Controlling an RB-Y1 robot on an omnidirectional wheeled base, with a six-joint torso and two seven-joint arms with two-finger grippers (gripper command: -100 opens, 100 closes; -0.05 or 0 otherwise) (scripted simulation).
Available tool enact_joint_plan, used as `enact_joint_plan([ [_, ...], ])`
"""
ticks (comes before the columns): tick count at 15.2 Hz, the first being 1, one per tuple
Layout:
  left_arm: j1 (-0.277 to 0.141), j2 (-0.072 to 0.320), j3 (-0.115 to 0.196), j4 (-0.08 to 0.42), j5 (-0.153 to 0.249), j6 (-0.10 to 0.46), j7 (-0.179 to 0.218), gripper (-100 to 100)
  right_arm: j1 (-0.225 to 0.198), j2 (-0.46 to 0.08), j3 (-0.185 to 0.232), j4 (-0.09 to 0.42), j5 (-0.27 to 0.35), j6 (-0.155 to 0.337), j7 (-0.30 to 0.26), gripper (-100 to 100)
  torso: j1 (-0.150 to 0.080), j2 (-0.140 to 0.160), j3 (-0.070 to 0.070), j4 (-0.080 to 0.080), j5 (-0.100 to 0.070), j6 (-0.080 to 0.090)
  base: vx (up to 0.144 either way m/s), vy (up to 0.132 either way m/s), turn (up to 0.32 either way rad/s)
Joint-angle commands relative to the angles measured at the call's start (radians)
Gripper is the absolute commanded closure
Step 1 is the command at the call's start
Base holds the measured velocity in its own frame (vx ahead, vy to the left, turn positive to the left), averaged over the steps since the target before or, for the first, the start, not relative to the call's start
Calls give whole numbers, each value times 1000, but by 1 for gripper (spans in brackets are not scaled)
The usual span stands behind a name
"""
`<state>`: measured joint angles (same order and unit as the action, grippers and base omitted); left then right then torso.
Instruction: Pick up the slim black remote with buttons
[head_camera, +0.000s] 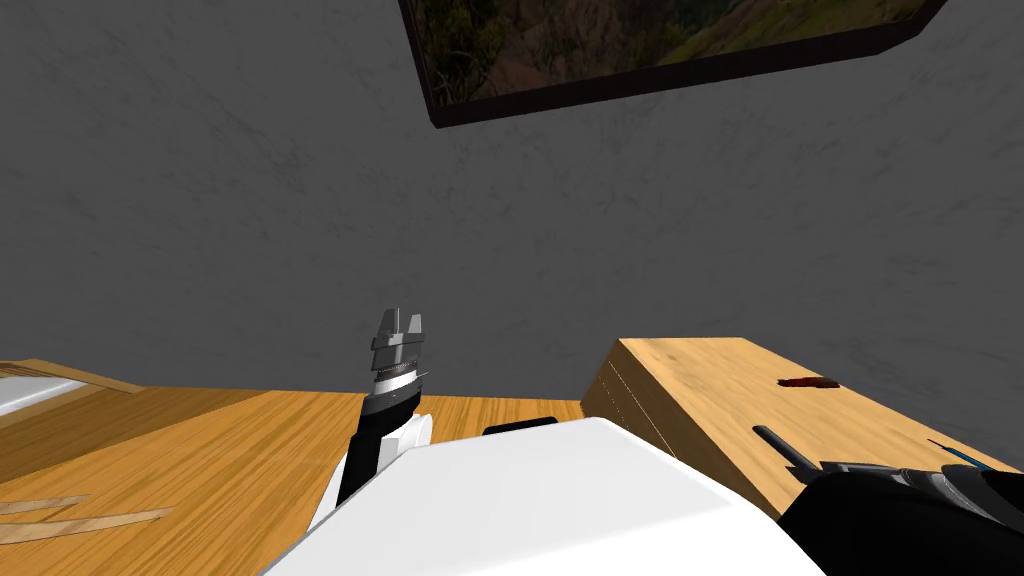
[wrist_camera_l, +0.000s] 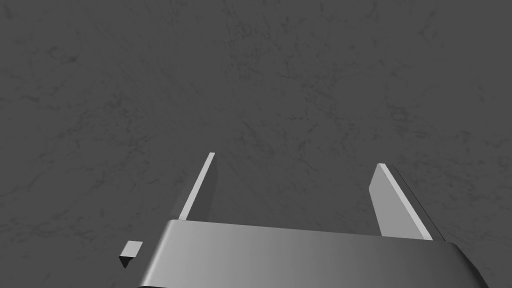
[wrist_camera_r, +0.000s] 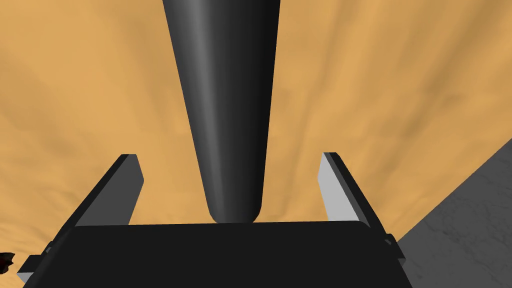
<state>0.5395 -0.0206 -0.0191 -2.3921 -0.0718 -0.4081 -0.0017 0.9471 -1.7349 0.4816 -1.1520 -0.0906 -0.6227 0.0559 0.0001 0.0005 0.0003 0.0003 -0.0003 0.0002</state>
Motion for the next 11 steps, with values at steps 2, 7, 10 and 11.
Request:
enact_joint_plan([
  [2, 0, 0, 0, 0, 0, 0, 0, 0, -11, 19, 6, 10, 14, 2, -5, -100, 0, 0, 0, 0, 0, 0, 2, -12, 75],
  [7, 0, 0, 0, 0, 0, 0, 0, 0, -13, 21, 7, 11, 16, 1, -7, 100, -3, 0, 0, 0, -4, 0, 0, 1, 0],
  [10, 0, 0, 0, 0, 0, 0, 0, 0, 6, -43, -6, -7, -10, -18, -9, 100, -4, 1, 0, 0, -3, 2, -3, 15, -176],
  [11, 0, 0, 0, 0, 0, 0, 0, 0, 14, -25, -9, -6, -14, -10, 3, 100, -4, 1, 1, 0, -3, 2, -4, 15, -67],
])
